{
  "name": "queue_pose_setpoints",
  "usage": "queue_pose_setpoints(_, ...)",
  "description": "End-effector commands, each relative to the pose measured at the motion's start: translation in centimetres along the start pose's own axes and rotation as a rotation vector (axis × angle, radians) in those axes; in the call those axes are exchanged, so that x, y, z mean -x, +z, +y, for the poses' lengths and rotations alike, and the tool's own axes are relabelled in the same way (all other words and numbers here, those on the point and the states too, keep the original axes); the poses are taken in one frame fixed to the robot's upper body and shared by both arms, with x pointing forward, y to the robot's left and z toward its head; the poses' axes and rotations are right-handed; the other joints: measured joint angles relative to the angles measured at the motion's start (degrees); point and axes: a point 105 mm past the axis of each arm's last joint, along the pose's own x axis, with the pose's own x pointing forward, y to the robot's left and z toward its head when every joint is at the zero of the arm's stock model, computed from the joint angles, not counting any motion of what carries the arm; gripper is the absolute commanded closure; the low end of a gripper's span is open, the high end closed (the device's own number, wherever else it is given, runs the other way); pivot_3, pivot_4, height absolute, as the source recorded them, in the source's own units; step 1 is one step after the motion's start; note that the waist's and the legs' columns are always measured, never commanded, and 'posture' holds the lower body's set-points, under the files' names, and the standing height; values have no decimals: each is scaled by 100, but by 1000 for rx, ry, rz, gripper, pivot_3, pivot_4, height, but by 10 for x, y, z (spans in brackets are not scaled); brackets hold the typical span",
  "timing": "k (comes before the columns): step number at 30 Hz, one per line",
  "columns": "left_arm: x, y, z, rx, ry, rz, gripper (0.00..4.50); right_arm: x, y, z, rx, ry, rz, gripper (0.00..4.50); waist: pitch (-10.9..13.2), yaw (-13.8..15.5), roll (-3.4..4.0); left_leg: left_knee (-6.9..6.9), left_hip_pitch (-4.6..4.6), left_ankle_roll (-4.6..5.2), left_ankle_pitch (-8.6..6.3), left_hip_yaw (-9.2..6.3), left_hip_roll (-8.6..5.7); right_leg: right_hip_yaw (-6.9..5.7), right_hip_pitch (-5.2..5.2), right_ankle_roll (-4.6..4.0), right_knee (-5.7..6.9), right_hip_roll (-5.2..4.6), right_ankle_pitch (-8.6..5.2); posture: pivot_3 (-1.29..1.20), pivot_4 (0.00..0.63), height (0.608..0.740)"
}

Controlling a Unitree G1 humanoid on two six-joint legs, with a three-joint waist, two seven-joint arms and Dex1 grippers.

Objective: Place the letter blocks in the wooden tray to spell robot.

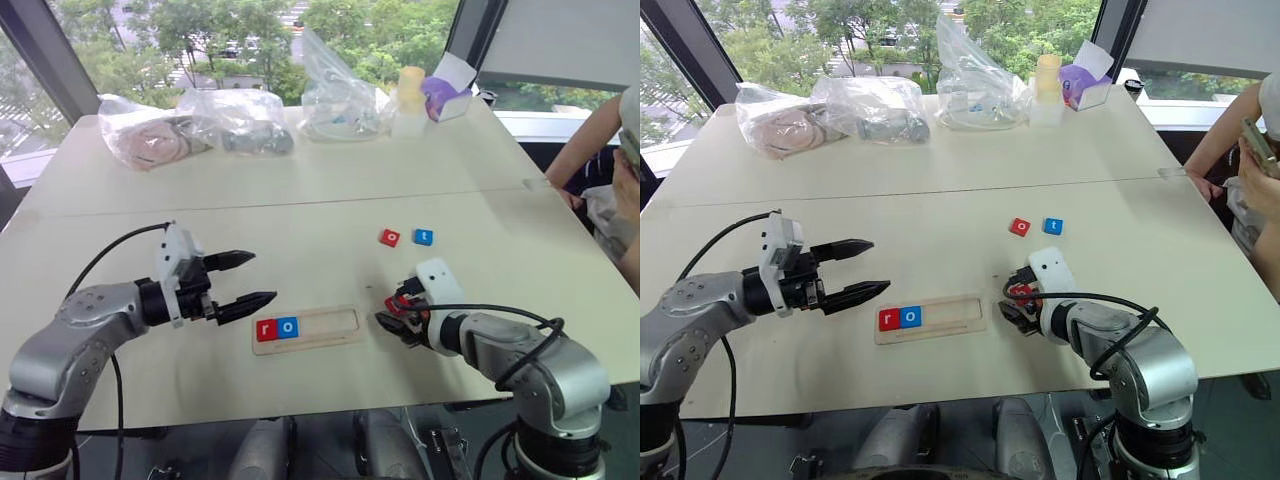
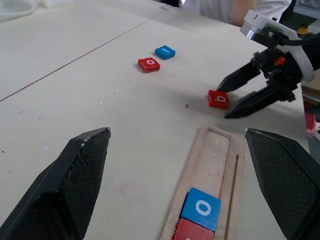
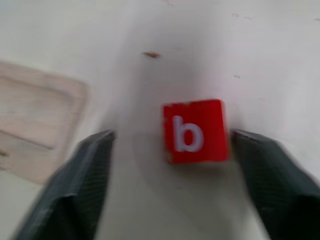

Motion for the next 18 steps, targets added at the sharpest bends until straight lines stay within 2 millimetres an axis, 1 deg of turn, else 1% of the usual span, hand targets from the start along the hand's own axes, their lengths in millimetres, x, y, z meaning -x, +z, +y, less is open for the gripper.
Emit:
queue_pose_setpoints(1,-2,6,0,-28,-7,-20,0,13,17,5,133,107,-15,49,3,0,-4,-1,0,0,0,1,-1,0,0,1,-4,-2,-1,0,150,740)
queue_pose_setpoints(2,-2,5,0,-29,-5,-24,0,18,27,-1,260,133,-67,49,4,4,-4,-2,0,1,0,-2,1,-5,2,2,-7,0,-1,0,150,740)
queue_pose_setpoints(3,-3,6,-1,-30,-4,-26,0,21,32,-5,369,160,-91,49,6,9,-4,-5,-1,2,-1,-5,2,-11,3,3,-13,1,-2,0,150,740)
queue_pose_setpoints(5,-4,5,-2,-32,-1,-32,0,23,31,-13,653,240,-105,49,9,8,-6,-13,-2,6,-3,-4,2,-19,7,12,-25,1,-8,0,150,740)
queue_pose_setpoints(6,-4,6,-2,-32,0,-35,0,22,26,-16,749,280,-97,49,11,1,-12,-14,-2,8,-5,2,2,-20,10,19,-30,-1,-12,0,150,740)
queue_pose_setpoints(7,-4,6,-2,-33,3,-38,0,21,19,-20,799,331,-67,49,20,-8,-28,-14,0,11,-7,19,1,-20,15,28,-34,-1,-15,0,150,740)
queue_pose_setpoints(9,-4,7,-1,-35,11,-42,0,16,10,-30,876,400,-28,49,26,-30,-36,-15,5,13,-9,19,3,-18,19,38,-35,0,-10,0,150,740)
queue_pose_setpoints(13,-2,7,0,-41,29,-45,0,3,3,-50,969,454,39,49,53,-24,-38,-9,8,14,-9,11,4,-5,19,15,-30,-3,-5,0,150,740)
queue_pose_setpoints(18,0,6,-3,-39,49,-47,0,-16,15,-56,994,519,-8,49,58,-7,-45,-5,15,13,-9,4,4,-6,27,10,-27,-1,-3,0,150,740)
